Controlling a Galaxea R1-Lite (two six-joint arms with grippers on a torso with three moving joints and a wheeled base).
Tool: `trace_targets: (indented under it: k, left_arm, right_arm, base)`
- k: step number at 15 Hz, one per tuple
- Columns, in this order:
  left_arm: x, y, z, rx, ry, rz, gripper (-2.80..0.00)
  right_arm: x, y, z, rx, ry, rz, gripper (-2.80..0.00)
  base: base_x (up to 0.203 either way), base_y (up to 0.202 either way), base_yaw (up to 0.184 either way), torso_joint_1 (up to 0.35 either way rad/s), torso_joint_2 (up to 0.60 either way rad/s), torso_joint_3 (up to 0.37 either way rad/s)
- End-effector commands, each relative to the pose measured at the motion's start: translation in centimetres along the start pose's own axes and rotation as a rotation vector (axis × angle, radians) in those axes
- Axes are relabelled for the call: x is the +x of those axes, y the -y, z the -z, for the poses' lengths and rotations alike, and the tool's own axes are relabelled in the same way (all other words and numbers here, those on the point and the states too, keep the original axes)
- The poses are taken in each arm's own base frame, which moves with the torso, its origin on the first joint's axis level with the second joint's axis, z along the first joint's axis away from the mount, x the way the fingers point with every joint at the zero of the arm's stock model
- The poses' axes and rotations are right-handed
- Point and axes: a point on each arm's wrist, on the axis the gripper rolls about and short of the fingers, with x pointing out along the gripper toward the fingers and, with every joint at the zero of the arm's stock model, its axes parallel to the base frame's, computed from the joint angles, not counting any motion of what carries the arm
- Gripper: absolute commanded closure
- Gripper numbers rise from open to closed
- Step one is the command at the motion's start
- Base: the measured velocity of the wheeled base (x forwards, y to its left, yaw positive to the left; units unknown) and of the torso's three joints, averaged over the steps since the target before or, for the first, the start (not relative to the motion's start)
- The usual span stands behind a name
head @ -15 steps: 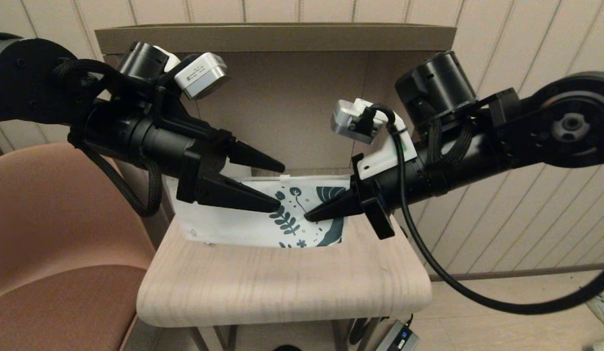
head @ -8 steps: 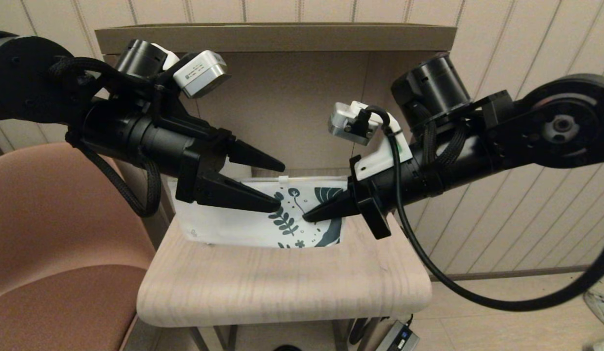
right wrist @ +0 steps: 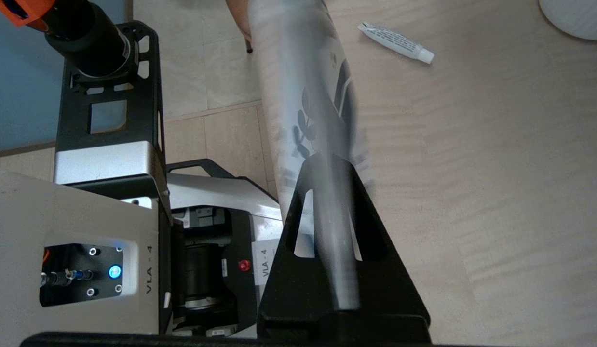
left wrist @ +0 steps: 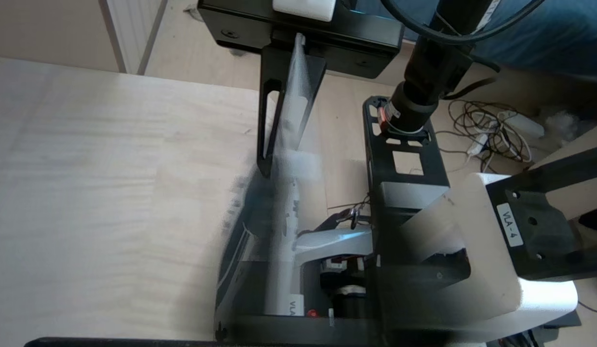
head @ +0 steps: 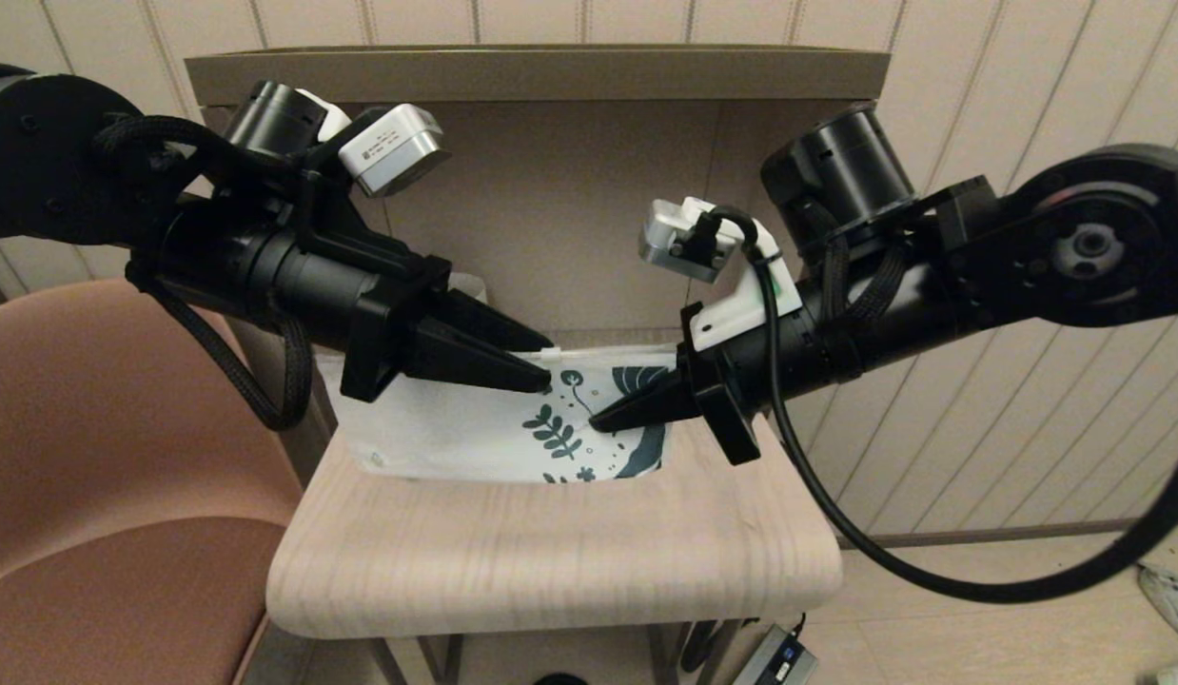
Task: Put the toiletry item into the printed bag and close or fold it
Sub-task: Open the storage bag
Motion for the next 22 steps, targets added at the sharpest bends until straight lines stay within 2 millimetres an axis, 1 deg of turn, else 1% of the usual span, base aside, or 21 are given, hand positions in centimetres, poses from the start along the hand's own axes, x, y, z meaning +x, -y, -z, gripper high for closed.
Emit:
trace_targets:
  k: [1, 7, 12, 13, 22]
  left_arm:
    - [-0.03, 0.17, -0.02, -0.001, 0.002, 0.007, 0.0]
    - [0.17, 0.27, 0.07, -0.002, -0.001, 0.013, 0.0]
    - [0.38, -0.13, 0.21, -0.01, -0.001, 0.016, 0.0]
    - [0.32, -0.04, 0.13, -0.007, 0.0, 0.016, -2.8]
    - [0.38, -0.35, -0.11, -0.004, 0.008, 0.013, -2.8]
  right_arm:
    - [-0.04, -0.02, -0.03, -0.001, 0.002, -0.004, 0.0]
    - [-0.09, 0.06, 0.04, 0.002, 0.001, -0.001, 0.0]
    - [-0.11, 0.16, 0.07, 0.006, 0.0, 0.003, 0.0]
    - [-0.16, 0.16, -0.04, 0.003, 0.003, 0.004, 0.0]
    - [0.1, 0.42, -0.07, 0.009, 0.004, 0.003, 0.0]
  base:
    - [0.0, 0.0, 0.0, 0.0, 0.0, 0.0]
    - [0.0, 0.0, 0.0, 0.0, 0.0, 0.0]
    - [0.0, 0.0, 0.0, 0.0, 0.0, 0.0]
    - [0.0, 0.0, 0.0, 0.0, 0.0, 0.0]
    - [0.0, 0.0, 0.0, 0.0, 0.0, 0.0]
